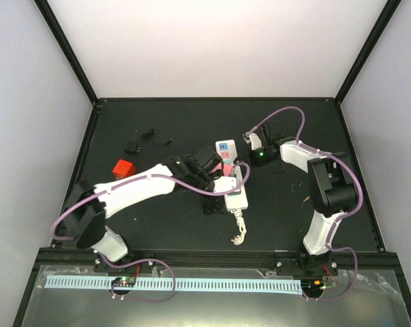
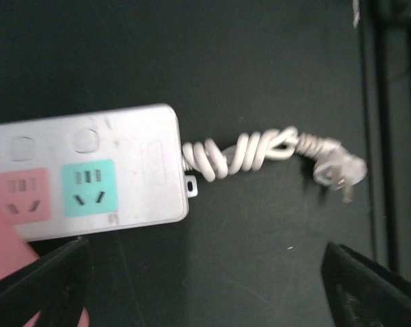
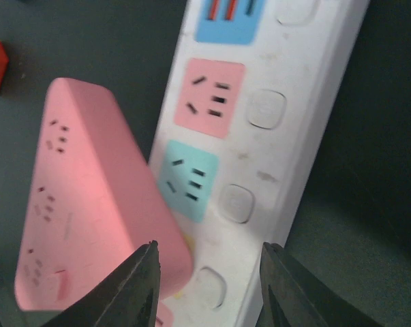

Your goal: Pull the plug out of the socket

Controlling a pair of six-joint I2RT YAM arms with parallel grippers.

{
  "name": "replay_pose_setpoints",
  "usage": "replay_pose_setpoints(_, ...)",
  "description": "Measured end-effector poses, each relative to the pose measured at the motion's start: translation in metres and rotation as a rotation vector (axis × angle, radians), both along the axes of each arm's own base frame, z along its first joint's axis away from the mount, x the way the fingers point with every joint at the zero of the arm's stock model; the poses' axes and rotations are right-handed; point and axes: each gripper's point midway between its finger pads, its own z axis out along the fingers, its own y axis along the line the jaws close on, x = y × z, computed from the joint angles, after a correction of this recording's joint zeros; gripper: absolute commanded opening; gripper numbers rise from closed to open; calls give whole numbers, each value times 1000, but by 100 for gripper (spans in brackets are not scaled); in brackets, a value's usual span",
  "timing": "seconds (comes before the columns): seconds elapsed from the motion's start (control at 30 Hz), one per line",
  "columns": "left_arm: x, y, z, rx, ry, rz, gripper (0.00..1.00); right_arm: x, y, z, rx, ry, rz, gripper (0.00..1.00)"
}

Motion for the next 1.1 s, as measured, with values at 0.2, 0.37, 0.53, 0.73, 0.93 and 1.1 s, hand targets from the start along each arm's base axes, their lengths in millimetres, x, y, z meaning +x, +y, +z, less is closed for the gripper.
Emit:
replay_pose_setpoints(0.2, 9, 15, 66, -193, 24, 79, 99, -4, 2, 29, 30, -54, 30, 51)
replay_pose_setpoints(0.37, 55, 43, 103, -387, 103, 291, 99, -11, 2, 38, 43, -74, 50, 51)
replay_pose_setpoints(0.53, 79, 69, 109, -566, 212, 447, 99, -29, -1, 29, 45, -33, 65, 52)
replay_pose_setpoints(0.73, 96, 68, 78, -561, 416, 504, 99, -40, -3, 20, 40, -6, 71, 52)
replay_pose_setpoints(0.93, 98, 80, 38, -560, 551, 611, 99, -38, -3, 21, 43, -20, 72, 52)
replay_pose_setpoints(1.1, 89, 101, 0, -557, 640, 724, 98, -40, -3, 14, 41, -23, 71, 52)
